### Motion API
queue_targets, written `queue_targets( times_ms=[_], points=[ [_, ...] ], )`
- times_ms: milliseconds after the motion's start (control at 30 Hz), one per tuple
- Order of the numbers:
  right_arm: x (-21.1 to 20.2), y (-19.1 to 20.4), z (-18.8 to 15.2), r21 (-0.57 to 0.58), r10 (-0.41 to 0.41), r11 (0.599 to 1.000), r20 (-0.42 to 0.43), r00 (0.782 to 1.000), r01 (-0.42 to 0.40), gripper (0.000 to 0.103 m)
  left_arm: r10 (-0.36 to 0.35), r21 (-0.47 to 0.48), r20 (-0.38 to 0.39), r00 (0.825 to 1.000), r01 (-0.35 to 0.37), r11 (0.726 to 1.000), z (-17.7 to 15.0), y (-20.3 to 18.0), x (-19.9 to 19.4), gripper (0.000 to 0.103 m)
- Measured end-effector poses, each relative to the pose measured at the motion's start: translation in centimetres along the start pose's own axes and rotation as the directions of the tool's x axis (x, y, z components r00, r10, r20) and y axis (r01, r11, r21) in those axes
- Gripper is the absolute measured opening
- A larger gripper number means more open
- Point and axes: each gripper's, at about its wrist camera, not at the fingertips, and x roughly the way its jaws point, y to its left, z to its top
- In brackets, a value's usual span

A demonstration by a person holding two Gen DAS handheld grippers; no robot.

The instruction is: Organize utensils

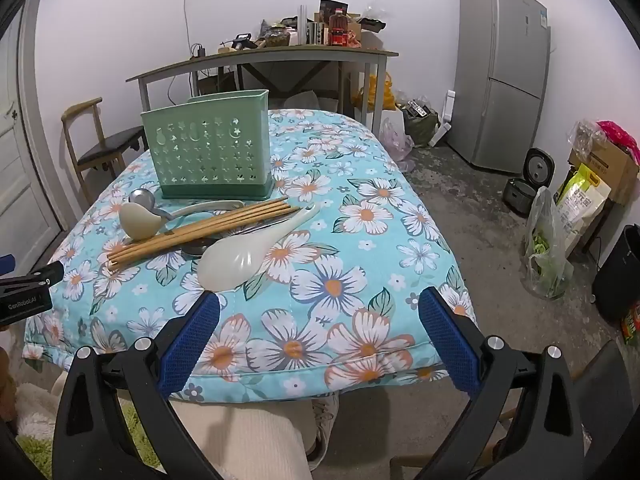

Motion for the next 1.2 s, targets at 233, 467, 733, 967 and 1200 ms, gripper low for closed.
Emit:
queue_targets(
  times_ms=[233, 467, 733, 967, 1200],
  points=[
    [0.06, -0.02, -0.02, 0.002, 0.001, 1.0, -0.001, 1.0, -0.001, 0.097, 0.003, 0.006, 0.003, 1.0, -0.003, 1.0, 0.01, -0.22, -0.13, 0.095],
    [0.04, -0.03, 0.1, 0.0, 0.001, 1.0, 0.001, 1.0, -0.001, 0.097, 0.001, 0.009, -0.007, 1.0, -0.001, 1.0, -0.31, -0.54, 0.19, 0.095],
    [-0.15, 0.12, 0.03, 0.001, 0.003, 1.0, 0.003, 1.0, -0.003, 0.097, -0.001, 0.009, -0.009, 1.0, 0.001, 1.0, -0.29, -0.49, 0.25, 0.095],
    [0.01, 0.02, 0.11, 0.001, 0.004, 1.0, 0.001, 1.0, -0.004, 0.097, -0.001, 0.009, -0.013, 1.0, 0.002, 1.0, -0.34, -0.5, 0.04, 0.095],
    [-0.03, 0.19, 0.2, -0.001, 0.004, 1.0, 0.003, 1.0, -0.004, 0.097, -0.005, 0.01, -0.016, 1.0, 0.005, 1.0, -0.51, -0.43, 0.61, 0.095]
  ],
)
